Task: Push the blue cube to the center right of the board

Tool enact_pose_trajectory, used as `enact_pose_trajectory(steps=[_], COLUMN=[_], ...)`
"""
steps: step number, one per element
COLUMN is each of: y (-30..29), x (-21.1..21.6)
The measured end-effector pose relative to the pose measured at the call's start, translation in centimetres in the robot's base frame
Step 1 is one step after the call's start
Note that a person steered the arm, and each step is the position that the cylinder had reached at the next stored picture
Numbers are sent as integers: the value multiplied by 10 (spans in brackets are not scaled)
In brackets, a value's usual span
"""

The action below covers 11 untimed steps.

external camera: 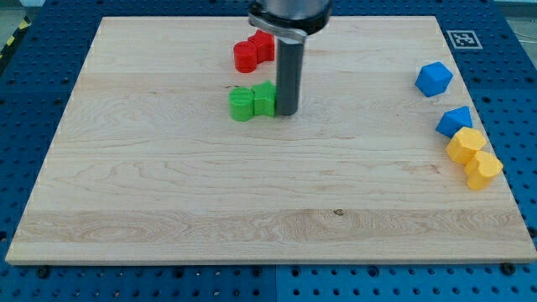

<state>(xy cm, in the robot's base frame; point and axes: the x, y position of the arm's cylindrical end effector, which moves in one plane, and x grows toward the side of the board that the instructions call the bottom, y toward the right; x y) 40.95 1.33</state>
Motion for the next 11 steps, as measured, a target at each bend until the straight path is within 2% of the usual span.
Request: enact_pose_trajectory(steps=[1, 2, 3, 4, 5, 7, 9, 11], y=[1, 31, 76, 95, 116, 144, 209, 278], x=[0, -8, -37, -67, -73, -70, -40, -29])
